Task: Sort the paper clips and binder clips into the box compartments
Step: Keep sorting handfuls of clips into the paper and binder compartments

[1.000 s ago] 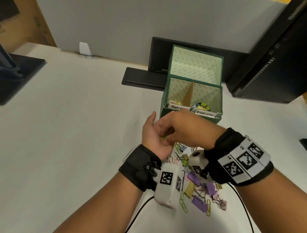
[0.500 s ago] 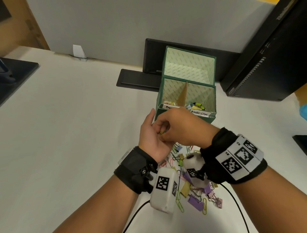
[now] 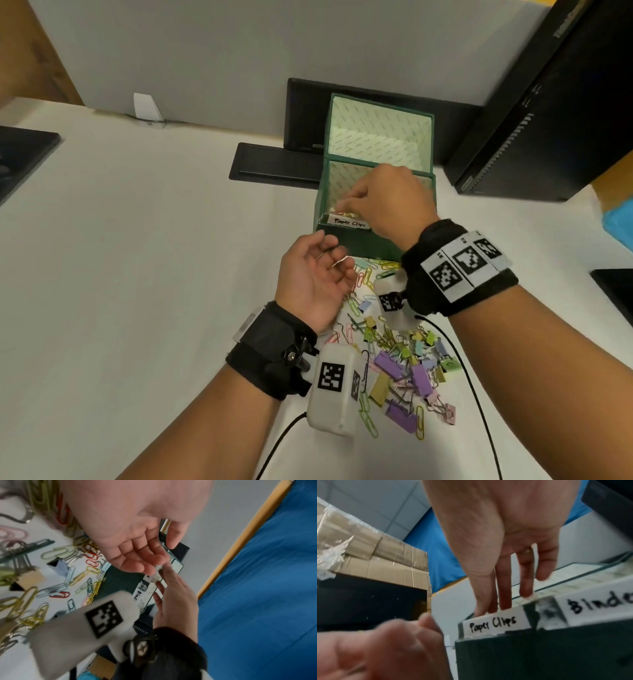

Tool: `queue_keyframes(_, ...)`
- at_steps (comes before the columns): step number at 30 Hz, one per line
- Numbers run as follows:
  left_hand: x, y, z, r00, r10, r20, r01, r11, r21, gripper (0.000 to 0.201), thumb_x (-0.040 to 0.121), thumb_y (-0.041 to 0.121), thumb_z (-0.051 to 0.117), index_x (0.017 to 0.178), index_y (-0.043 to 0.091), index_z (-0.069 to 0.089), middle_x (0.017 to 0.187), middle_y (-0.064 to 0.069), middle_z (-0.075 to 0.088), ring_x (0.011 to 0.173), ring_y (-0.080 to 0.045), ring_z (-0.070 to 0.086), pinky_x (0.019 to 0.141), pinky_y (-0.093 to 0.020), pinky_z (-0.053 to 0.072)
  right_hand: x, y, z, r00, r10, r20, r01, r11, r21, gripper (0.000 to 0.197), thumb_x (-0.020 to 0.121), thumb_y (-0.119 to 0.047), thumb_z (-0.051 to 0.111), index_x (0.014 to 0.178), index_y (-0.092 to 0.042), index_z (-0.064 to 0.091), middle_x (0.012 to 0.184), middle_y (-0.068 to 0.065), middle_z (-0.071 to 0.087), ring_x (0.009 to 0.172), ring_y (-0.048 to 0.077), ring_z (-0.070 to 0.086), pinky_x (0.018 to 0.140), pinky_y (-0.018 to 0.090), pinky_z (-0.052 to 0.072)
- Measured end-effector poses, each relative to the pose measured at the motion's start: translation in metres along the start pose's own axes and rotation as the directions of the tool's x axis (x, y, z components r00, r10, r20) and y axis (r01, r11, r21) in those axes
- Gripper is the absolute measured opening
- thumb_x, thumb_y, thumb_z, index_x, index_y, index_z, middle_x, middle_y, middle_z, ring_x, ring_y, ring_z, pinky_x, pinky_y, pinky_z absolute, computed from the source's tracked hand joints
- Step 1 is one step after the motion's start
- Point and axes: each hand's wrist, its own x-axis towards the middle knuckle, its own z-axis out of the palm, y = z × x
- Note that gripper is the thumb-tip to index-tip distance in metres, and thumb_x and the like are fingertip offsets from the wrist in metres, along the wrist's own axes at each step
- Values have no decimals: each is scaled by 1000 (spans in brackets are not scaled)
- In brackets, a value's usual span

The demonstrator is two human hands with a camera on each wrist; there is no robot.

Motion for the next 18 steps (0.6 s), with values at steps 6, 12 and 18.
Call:
queue_keyframes(6,-1,4,1,998,26,51,-29,998,58,26,90,27,51,67,14,51,59,0,33,54,-14,34,54,-27,31,-40,14,-30,997,44,-65,-25,962,272,25,92,-46,62,91,-26,78,78,-16,69,71,-2,61,68,22,51)
queue_keyframes(12,-24,12,12,976,129,175,-197,865,462,27,96,23,46,72,14,53,56,2,38,54,-14,34,55,-27,33,-82,53,-34,969,79,235,-127,972,198,22,94,-38,60,110,-30,73,104,-14,71,92,3,62,83,23,49)
queue_keyframes(18,-51,41,27,862,329,385,-443,125,888,22,95,13,49,79,13,65,69,-4,60,63,-17,55,59,-27,44,-75,85,-20,838,35,544,36,992,-120,52,101,-25,50,150,-27,34,149,5,42,135,24,41,106,30,34)
